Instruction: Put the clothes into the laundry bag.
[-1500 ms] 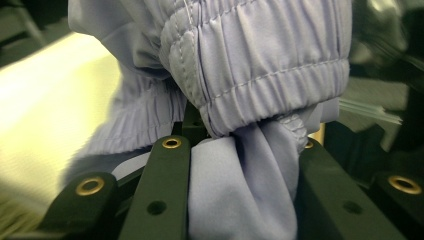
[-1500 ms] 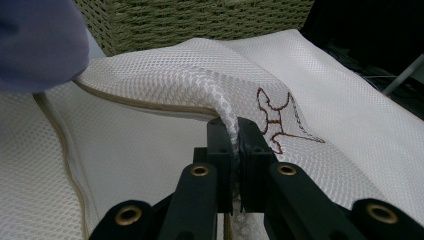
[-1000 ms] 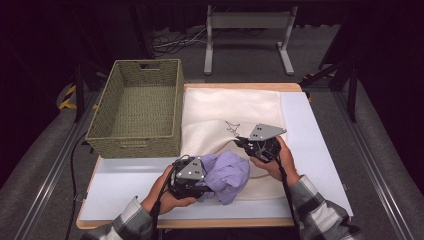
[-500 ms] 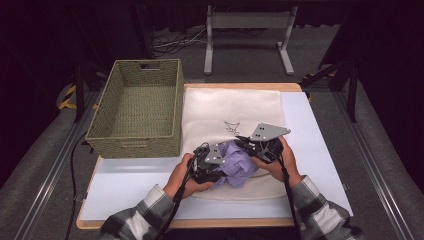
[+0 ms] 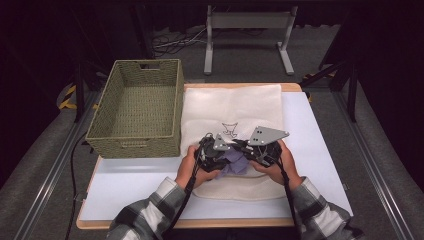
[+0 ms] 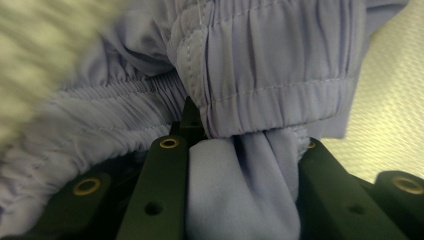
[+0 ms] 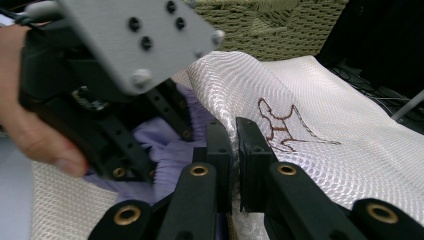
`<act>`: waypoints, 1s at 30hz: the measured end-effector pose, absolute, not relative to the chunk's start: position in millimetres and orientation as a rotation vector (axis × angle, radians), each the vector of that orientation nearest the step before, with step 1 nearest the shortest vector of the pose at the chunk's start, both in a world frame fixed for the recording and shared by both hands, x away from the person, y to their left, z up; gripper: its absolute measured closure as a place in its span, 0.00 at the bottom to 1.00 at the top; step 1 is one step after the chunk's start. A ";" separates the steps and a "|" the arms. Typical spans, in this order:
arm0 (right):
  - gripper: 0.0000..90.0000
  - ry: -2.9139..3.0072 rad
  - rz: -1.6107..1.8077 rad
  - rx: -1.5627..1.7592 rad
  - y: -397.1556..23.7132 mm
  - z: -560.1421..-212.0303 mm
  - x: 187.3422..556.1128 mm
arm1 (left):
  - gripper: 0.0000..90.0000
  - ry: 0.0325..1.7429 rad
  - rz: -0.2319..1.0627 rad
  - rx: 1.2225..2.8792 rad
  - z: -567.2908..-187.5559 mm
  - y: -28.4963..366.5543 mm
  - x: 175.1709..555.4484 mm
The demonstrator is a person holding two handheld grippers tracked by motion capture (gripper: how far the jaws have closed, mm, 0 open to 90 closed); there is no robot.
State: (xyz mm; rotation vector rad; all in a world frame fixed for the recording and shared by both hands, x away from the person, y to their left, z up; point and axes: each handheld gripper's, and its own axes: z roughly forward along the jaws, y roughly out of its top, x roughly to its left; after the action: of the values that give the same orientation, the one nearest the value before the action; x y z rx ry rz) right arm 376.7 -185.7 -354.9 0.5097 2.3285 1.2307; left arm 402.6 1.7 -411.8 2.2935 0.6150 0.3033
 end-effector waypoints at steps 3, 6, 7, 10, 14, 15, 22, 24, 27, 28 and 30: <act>0.96 2.344 1.225 0.499 -183.8 -356.5 375.0 | 0.80 0.674 0.306 2.267 -413.7 5.1 409.5; 0.96 2.359 1.221 0.483 -181.8 -357.5 373.7 | 0.78 0.739 0.342 2.242 -414.3 7.3 413.5; 0.96 2.363 1.222 0.480 -181.1 -357.8 373.5 | 0.77 0.749 0.337 2.243 -414.5 7.9 414.6; 0.96 2.375 1.204 0.470 -179.6 -359.8 373.4 | 0.73 0.747 0.336 2.253 -415.1 8.6 415.9; 0.96 2.375 1.187 0.474 -180.0 -361.4 374.3 | 0.62 0.714 0.313 2.257 -413.8 9.2 412.1; 0.96 2.373 1.183 0.477 -180.6 -361.7 374.7 | 0.58 0.703 0.305 2.265 -413.4 9.2 410.8; 0.96 2.375 1.182 0.496 -186.1 -363.0 376.3 | 0.47 0.617 0.306 2.255 -400.2 24.4 394.5; 0.96 2.372 1.184 0.499 -186.5 -362.9 376.4 | 0.48 0.597 0.308 2.263 -398.0 28.3 391.9; 0.96 2.369 1.184 0.501 -186.7 -362.7 376.1 | 0.50 0.558 0.322 2.278 -393.1 38.1 383.7; 0.96 2.367 1.182 0.500 -186.7 -362.4 376.0 | 0.53 0.538 0.323 2.285 -392.1 40.5 382.2; 0.96 2.364 1.182 0.499 -186.6 -362.0 375.8 | 0.57 0.515 0.339 2.291 -389.8 49.8 375.4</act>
State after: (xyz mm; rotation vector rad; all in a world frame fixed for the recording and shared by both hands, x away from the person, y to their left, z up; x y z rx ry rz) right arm 375.8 -186.6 -362.0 0.4994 2.3644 1.1819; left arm 375.4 49.8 -389.8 2.2913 0.5154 0.3393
